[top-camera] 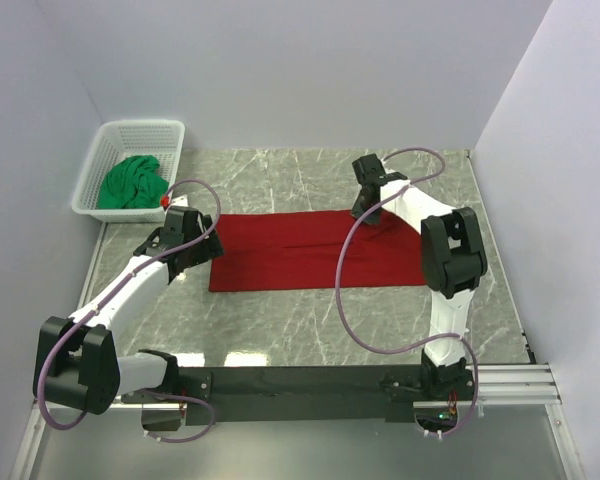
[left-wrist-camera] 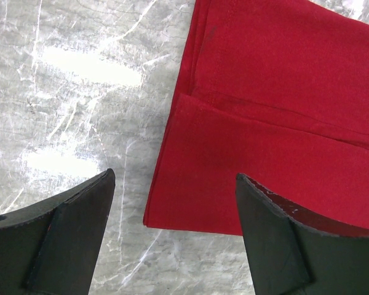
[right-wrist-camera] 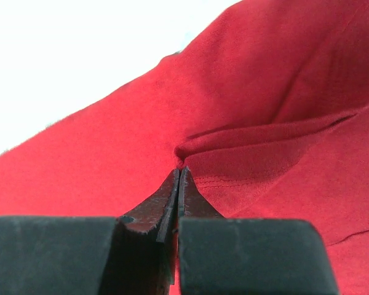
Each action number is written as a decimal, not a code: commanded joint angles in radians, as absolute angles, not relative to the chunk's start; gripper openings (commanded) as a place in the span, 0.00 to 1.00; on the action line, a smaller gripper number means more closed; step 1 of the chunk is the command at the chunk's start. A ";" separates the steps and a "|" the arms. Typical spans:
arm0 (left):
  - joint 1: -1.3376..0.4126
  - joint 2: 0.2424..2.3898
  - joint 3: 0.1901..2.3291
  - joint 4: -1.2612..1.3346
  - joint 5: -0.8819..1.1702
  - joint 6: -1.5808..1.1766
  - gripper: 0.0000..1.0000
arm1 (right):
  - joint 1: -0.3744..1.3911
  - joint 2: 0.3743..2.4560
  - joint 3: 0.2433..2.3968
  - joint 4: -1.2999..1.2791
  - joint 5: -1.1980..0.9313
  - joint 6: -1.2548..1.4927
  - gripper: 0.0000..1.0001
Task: Fold and stack the t-shirts
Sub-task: Fold the tshirt
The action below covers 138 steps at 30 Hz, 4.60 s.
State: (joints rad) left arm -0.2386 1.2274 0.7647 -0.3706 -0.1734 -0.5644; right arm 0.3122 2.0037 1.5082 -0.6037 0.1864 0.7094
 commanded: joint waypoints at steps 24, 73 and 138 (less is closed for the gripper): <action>-0.235 1.227 0.773 -0.347 -0.147 -0.557 0.85 | 0.303 1.866 1.479 -0.546 0.138 0.471 0.54; -0.275 1.577 1.071 -0.440 -0.037 -0.566 0.81 | -0.506 1.390 0.612 -0.241 -0.121 0.761 0.57; -0.368 1.686 1.049 -0.471 -0.152 -0.644 0.77 | 0.277 1.710 1.238 -0.423 0.038 0.545 0.47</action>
